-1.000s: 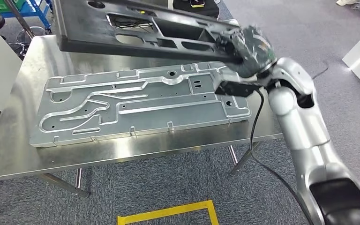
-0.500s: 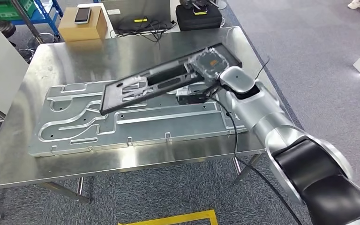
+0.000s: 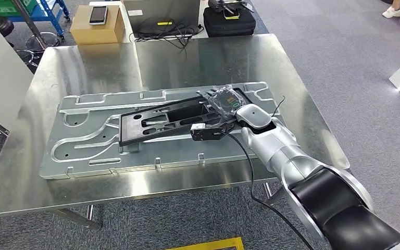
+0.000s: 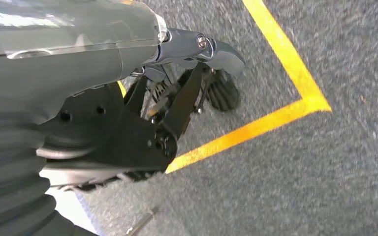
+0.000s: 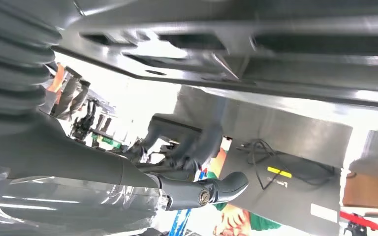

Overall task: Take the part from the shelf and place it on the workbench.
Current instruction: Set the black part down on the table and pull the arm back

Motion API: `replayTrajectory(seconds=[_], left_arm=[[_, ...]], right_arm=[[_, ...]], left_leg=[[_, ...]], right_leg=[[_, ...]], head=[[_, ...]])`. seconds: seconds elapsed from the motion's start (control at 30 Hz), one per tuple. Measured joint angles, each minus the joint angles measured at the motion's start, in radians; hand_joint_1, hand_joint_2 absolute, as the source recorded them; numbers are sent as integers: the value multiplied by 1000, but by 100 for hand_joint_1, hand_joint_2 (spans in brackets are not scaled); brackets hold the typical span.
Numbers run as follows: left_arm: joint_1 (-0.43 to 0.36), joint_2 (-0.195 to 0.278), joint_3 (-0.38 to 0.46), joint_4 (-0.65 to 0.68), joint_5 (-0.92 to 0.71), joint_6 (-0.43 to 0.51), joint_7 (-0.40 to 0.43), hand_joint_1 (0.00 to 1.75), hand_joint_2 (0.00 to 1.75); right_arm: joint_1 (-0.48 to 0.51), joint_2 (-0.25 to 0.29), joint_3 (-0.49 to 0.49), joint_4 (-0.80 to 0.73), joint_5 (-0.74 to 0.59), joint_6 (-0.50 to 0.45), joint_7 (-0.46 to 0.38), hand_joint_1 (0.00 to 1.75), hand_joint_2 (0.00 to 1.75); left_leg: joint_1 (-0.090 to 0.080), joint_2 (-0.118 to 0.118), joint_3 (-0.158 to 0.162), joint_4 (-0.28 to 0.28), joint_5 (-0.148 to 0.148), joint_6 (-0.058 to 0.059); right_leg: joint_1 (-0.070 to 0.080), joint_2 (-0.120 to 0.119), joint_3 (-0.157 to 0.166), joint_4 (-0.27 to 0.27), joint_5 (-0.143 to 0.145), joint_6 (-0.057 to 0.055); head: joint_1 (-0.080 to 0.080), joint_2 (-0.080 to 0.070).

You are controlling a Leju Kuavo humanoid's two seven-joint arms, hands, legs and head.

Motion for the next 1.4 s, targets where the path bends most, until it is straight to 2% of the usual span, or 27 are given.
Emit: replayTrajectory(seconds=[0.03, 0.07, 0.1, 0.13, 0.2, 0.23, 0.27, 0.37, 0.43, 0.53, 0.57, 0.6, 0.63, 0.7, 0.77, 0.87, 0.9, 0.93, 0.97, 1.03, 1.07, 1.1, 1.13, 1.2, 1.23, 1.3, 1.4], left_arm=[[0, 0, 0, 0, 0, -3, 6, 0, 0], [-1, 0, 1, 0, 0, -6, 12, 0, 0], [0, 0, 1, 0, 0, -11, 16, 0, 0], [0, 1, 1, 0, 0, -15, 18, 0, 0], [2, 1, 2, 0, 0, -23, 18, 0, 0], [3, 0, 2, 1, 0, -25, 17, 0, 0], [5, 0, 4, 1, 0, -28, 15, 0, 0], [12, 1, 11, 1, 0, -31, 12, 0, 0], [18, 2, 20, 1, 0, -34, 9, 0, 0], [22, 2, 30, 1, 0, -36, 2, 0, 0], [23, 2, 33, 1, 0, -36, -1, 0, 0], [25, 1, 36, 1, 0, -35, -3, 0, 0], [26, 1, 39, 1, 0, -35, -5, 0, 0], [29, 1, 46, 1, 0, -35, -7, 0, 0], [31, 1, 51, 1, 0, -36, -8, 0, 0], [31, -1, 52, 2, 0, -42, -9, 0, 0], [30, -2, 52, 2, 0, -44, -11, 0, 0], [29, -4, 52, 2, 0, -47, -14, 0, 0], [30, -5, 53, 2, 0, -49, -16, 0, 0], [35, -6, 56, 2, 0, -49, -19, 0, 0], [37, -7, 59, 2, 0, -46, -19, 0, 0], [39, -8, 64, 2, 0, -43, -20, 0, 0], [40, -10, 69, 2, 0, -40, -20, 0, 0], [39, -15, 78, 2, 0, -35, -20, 0, 0], [39, -19, 81, 2, 0, -35, -21, 0, 0], [36, -23, 85, 2, 0, -34, -20, 0, 0], [34, -29, 92, 2, 0, -32, -18, 0, 0]], right_arm=[[-1, -1, -3, 4, -2, 2, 3, 0, 0], [-2, -2, -6, 7, -2, 6, 6, 0, 0], [-6, -5, -10, 10, -2, 11, 11, 0, 0], [-14, -9, -14, 12, 1, 19, 18, 0, 0], [-50, -23, -19, 13, 12, 42, 34, 0, 0], [-78, -32, -21, 13, 19, 61, 39, 0, 0], [-108, -43, -23, 13, 25, 82, 41, 0, 0], [-193, -73, -31, 13, 29, 136, 40, 0, 0], [-239, -89, -41, 10, 18, 155, 36, 0, 0], [-317, -135, -65, -1, -2, 200, 18, 0, 0], [-345, -161, -73, -6, -7, 224, 9, 0, 0], [-370, -192, -81, -13, -13, 248, -1, 0, 0], [-391, -220, -88, -24, -19, 268, -12, 0, 0], [-423, -272, -99, -47, -29, 292, -30, 0, 0], [-444, -308, -107, -68, -36, 299, -32, 0, 0], [-437, -378, -121, -114, -77, 302, -13, 0, 0], [-423, -419, -129, -140, -103, 303, -7, 0, 0], [-403, -468, -142, -173, -135, 303, -5, 0, 0], [-375, -522, -162, -209, -171, 300, -3, 0, 0], [-286, -628, -225, -287, -259, 279, -6, 0, 0], [-213, -676, -271, -328, -310, 261, -10, 0, 0], [-117, -718, -329, -371, -360, 238, -16, 0, 0], [-2, -754, -398, -416, -405, 213, -25, 0, 0], [239, -799, -567, -510, -466, 168, -46, 0, 0], [346, -808, -656, -554, -480, 149, -62, 0, 0], [527, -793, -824, -630, -487, 115, -98, 0, 0], [747, -695, -1036, -698, -504, 112, -142, 0, 0]], left_leg=[[-2, 0, 0, 1, 0, 2], [-4, -1, 0, 2, 1, 4], [-6, -2, 0, 3, 1, 4], [-9, -4, 0, 5, 0, 4], [-15, -5, -1, 10, 0, 4], [-18, -6, -4, 13, 1, 2], [-20, -6, -7, 14, 2, -1], [-20, -6, -13, 13, 9, -16], [-19, -5, -26, 46, -28, -29], [-9, -3, -78, 227, -156, -46], [-7, -3, -86, 278, -184, -49], [-4, -2, -76, 294, -193, -51], [-2, -2, -45, 269, -185, -52], [0, -3, 58, 129, -151, -49], [-5, -3, 125, 23, -130, -37], [-13, -3, 126, 6, -110, -10], [-11, -5, 120, 2, -98, 0], [-9, -9, 111, -3, -85, 9], [-6, -13, 100, -8, -71, 17], [-9, -20, 77, -9, -52, 26], [-10, -21, 67, -8, -44, 29], [-11, -22, 57, -7, -37, 30], [-11, -24, 47, -6, -30, 32], [-12, -30, 29, -1, -19, 30], [-14, -32, 21, 3, -15, 27], [-17, -33, 14, 4, -6, 16], [-13, -27, 13, 3, 0, -4]], right_leg=[[2, 0, -38, 66, -22, -1], [3, 0, -64, 106, -29, -2], [4, 0, -73, 111, -15, -5], [5, 0, -63, 76, 17, -9], [10, 0, -10, -56, 93, -21], [13, 0, 12, -110, 119, -25], [16, -1, 22, -141, 132, -29], [16, -3, 20, -157, 149, -39], [9, -5, 14, -165, 165, -49], [6, -7, -7, -167, 184, -53], [6, -10, -15, -166, 190, -51], [6, -14, -22, -165, 196, -48], [6, -19, -28, -164, 201, -45], [5, -26, -37, -163, 211, -37], [5, -25, -43, -163, 224, -26], [4, -22, -47, -174, 245, -4], [3, -21, -49, -173, 238, 4], [2, -20, -56, -158, 213, 11], [1, -17, -67, -122, 172, 15], [3, -10, -98, -4, 75, 22], [4, -8, -106, 51, 48, 24], [5, -7, -101, 82, 43, 25], [6, -6, -78, 78, 58, 24], [9, -7, 13, -22, 99, 13], [11, -12, 63, -91, 102, 6], [19, -21, 121, -180, 94, -6], [26, -32, 124, -205, 109, -23]], head=[[0, 0], [0, 0], [0, 0], [0, 0], [0, 0], [0, 0], [0, 0], [0, 0], [0, 0], [0, 0], [0, 0], [0, 0], [0, 0], [0, 0], [0, 0], [0, 0], [0, 0], [0, 0], [0, 0], [0, 0], [0, 0], [0, 0], [0, 0], [0, 0], [0, 0], [-1, 0], [-1, 0]])
